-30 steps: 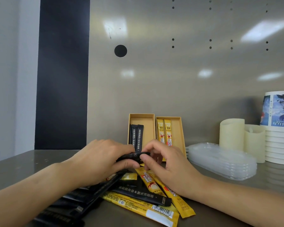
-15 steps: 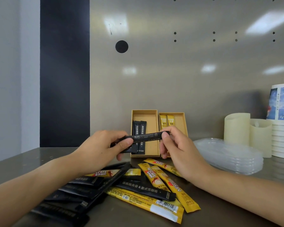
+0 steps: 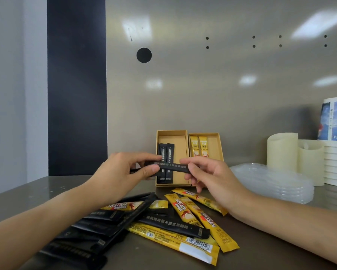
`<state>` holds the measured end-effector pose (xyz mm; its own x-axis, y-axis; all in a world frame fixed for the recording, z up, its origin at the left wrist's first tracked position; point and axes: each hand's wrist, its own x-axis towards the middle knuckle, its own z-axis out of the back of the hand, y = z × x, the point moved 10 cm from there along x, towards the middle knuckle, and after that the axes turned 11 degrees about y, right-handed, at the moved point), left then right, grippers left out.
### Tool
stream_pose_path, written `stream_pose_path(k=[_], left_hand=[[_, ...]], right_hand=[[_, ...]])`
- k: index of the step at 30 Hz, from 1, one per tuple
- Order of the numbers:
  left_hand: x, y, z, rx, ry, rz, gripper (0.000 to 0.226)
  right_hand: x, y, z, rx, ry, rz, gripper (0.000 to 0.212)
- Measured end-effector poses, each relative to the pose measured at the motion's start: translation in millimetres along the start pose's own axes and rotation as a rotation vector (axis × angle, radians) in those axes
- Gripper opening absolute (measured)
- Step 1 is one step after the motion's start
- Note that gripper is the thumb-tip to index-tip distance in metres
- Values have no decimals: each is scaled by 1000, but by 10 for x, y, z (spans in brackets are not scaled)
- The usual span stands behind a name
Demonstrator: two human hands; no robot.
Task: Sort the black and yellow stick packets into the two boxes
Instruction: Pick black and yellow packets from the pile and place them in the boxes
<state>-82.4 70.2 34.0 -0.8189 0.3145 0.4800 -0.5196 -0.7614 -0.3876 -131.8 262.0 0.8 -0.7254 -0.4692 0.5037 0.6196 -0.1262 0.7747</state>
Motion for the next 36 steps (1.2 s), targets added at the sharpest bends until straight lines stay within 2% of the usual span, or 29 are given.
stream_pose_path(k=[3, 8, 11, 16, 19, 23, 27, 32, 36], left_hand=[[17, -80, 45, -86, -62, -13, 27], [13, 10, 212, -310, -191, 24, 14], [8, 14, 173, -343, -157, 31, 21], [15, -44, 63, -470, -59, -12, 19], [4, -119, 64, -425, -44, -35, 29], [8, -136, 64, -383, -60, -43, 27], [30, -137, 50, -307, -71, -34, 26], [48, -55, -69, -342, 21, 43, 43], [17, -178, -29, -347, -9, -7, 35]], right_hand=[[-8, 46, -7, -102, 1, 30, 30], [-19, 112, -198, -179, 162, 58, 32], [-18, 112, -225, -198, 188, 60, 29], [-9, 82, -198, -182, 183, 60, 25], [-22, 57, -306, -172, 274, 50, 28], [-39, 70, -381, -144, 357, 49, 23], [-28, 38, -388, -107, 360, 3, 23], [-22, 39, -367, -202, 329, -10, 26], [-60, 89, -446, -308, 385, 3, 17]])
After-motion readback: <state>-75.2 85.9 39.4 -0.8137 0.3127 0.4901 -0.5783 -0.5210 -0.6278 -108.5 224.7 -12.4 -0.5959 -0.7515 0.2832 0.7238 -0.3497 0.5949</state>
